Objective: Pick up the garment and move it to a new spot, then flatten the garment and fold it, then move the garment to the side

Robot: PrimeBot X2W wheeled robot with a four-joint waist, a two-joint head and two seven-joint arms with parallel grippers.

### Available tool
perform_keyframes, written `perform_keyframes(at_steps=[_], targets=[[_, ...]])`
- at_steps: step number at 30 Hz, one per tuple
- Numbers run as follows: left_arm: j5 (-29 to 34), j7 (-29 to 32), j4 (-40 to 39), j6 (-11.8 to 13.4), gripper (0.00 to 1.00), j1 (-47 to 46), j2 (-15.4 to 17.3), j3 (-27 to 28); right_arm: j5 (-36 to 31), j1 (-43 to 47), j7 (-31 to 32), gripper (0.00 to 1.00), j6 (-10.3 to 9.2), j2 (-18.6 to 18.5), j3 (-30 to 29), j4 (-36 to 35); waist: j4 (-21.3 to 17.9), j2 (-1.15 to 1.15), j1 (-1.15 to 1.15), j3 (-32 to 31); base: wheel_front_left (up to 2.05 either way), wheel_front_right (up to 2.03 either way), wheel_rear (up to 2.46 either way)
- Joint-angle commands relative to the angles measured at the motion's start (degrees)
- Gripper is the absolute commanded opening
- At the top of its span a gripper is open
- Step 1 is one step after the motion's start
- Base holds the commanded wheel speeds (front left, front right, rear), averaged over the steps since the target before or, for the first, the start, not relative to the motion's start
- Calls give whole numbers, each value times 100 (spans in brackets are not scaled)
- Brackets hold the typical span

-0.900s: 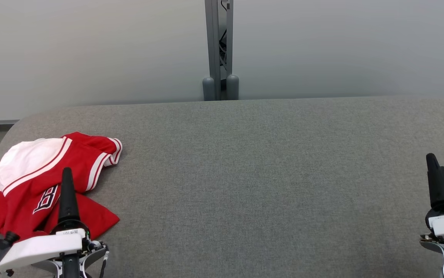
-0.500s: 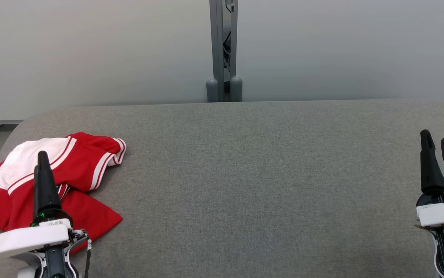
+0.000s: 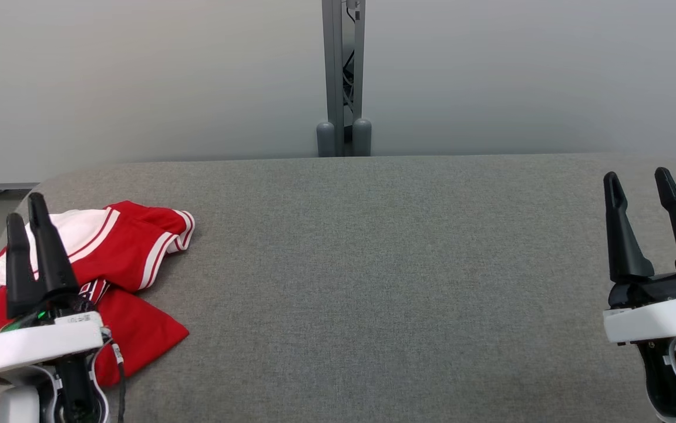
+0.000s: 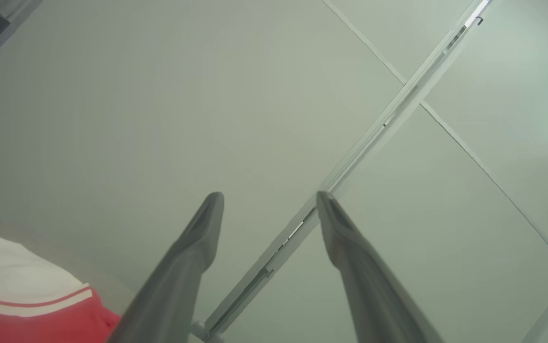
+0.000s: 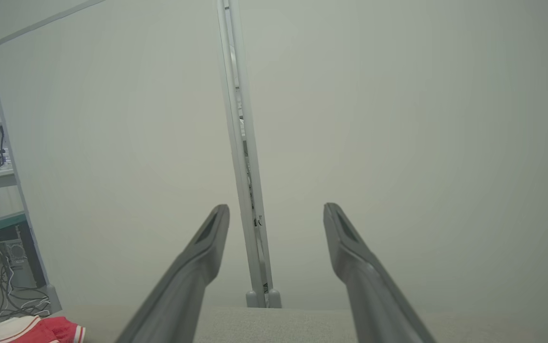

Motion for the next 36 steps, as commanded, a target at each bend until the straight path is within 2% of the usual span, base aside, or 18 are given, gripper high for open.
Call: perform_keyframes(at_steps=[1,2,3,8,14,19,26,30,36], targets=[[116,-32,-93,21,100,-105,28,-1,-96,-75,-69,100,1,-62,21,-103,1,0,0,1,0,0,0],[318,-37,-191,126,100,-77,29,-81,-205,-63,-89,100,1,-69,58,-124,2,0,0,2,0,0,0],[682,-49,-365,360,100,-12,29,-281,-357,-8,-140,100,1,15,47,-136,1,0,0,3,0,0,0],[1520,-84,-614,812,100,129,33,-926,-651,88,-250,100,1,162,-41,-85,-2,0,0,9,0,0,0],[2429,-122,-534,1161,100,225,34,-1578,-944,242,-384,100,1,278,-115,77,-19,0,0,23,0,0,0],[2891,-145,-316,1401,100,288,37,-1876,-1026,346,-484,100,1,336,-158,178,-53,0,0,46,0,0,0],[3201,-183,90,1570,100,349,40,-2075,-1071,446,-624,100,1,419,-192,481,-110,0,0,85,0,0,0],[3254,-208,470,1385,100,383,42,-2140,-1238,480,-690,100,1,436,-12,856,-133,0,0,89,0,0,0],[3267,-242,813,1305,100,387,44,-2028,-1486,466,-799,100,1,428,117,1116,-134,0,0,104,0,0,0]])
